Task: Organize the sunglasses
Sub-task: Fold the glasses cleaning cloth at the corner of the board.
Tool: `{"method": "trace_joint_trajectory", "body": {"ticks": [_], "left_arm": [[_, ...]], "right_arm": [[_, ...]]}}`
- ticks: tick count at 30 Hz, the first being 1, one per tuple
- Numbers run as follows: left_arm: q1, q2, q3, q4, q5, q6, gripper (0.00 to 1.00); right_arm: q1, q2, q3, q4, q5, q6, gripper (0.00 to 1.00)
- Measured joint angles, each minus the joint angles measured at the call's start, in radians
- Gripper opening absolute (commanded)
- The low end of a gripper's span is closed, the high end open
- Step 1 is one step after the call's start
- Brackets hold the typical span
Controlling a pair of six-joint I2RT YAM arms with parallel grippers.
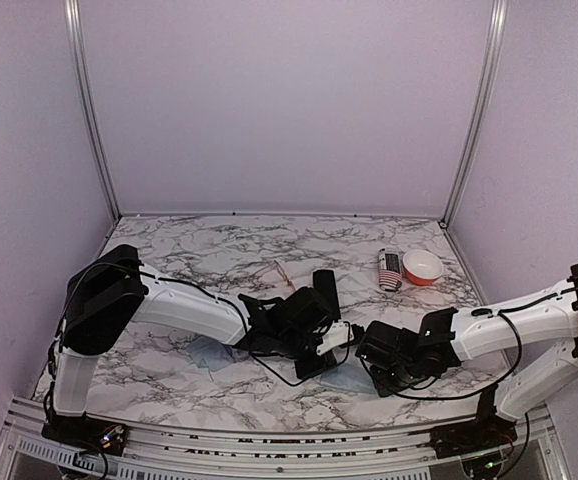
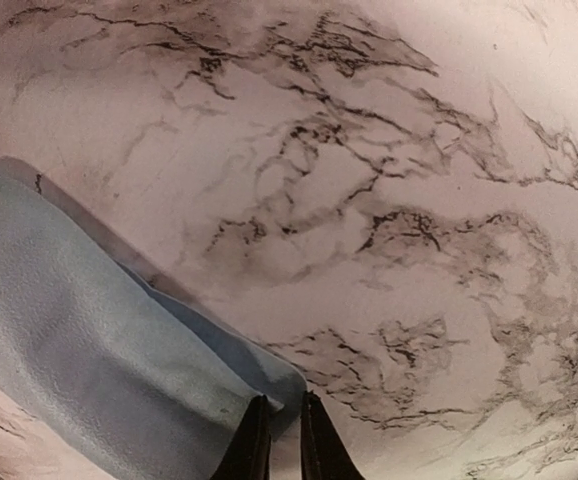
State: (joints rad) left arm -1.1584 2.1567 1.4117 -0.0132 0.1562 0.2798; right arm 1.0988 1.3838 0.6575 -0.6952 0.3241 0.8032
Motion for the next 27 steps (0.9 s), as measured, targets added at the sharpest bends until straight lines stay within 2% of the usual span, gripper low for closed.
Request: {"method": "trace_joint_trajectory", "body": {"ticks": [17,27], "left_arm": [[0.006,0.000,0.000,0.000,0.000,-0.005,0.00],[0.006,0.003,0.000,-0.001,0.000,-0.009,0.04]], "right_arm": [[-0.003,0.000,0.014,0.014,0.000,-0.041,0.12],[-0.003,0.011,0.014,0.025,0.003,-0.041,0.12]]}}
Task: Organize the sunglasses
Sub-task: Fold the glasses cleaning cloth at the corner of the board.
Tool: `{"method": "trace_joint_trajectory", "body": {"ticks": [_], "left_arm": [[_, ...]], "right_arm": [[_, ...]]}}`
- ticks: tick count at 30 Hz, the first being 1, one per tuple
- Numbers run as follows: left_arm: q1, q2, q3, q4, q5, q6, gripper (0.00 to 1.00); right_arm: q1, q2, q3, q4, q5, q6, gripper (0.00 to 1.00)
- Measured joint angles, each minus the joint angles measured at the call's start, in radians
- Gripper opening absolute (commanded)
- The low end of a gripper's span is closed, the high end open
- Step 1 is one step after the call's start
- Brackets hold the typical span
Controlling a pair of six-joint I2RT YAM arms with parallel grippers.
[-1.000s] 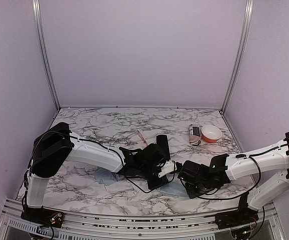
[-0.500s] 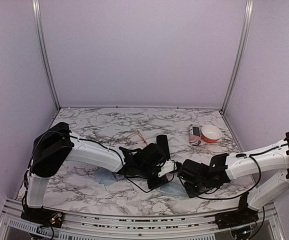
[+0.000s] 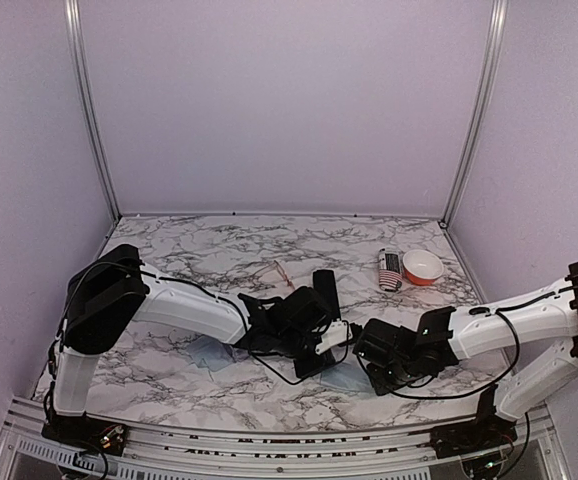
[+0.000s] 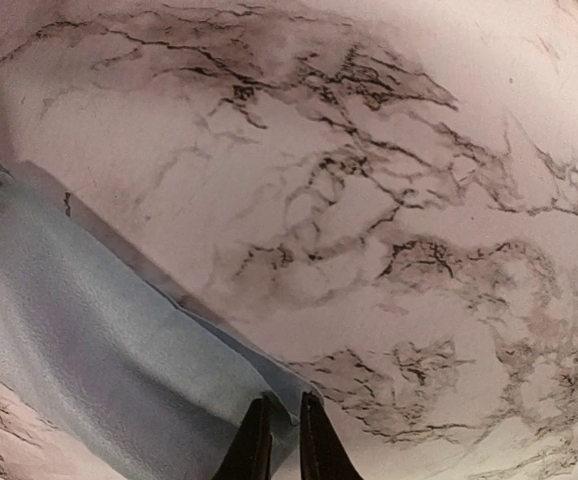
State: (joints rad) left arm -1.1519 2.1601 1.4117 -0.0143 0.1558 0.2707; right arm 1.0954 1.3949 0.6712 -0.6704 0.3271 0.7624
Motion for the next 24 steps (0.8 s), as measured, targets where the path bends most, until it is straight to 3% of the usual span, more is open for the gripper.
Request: {"method": "trace_joint_trajectory", "body": {"ticks": [4,8,24], "left_arm": [[0.000,0.001,0.000,-0.004,0.000,-0.002,0.10],[0.001,0.001,0.000,-0.009,0.000,-0.003,0.17],[-0.002,-0.018,-0.017,0.002,0.003,-0.019,0.27]], "right_arm": [[0.000,0.011,0.000,0.002,0.005,0.000,0.10],[0.000,0.018,0.000,0.008,0.009,0.001,0.00],[0.000,-0.025,0.000,-0.004,0.003,0.003,0.00]]}}
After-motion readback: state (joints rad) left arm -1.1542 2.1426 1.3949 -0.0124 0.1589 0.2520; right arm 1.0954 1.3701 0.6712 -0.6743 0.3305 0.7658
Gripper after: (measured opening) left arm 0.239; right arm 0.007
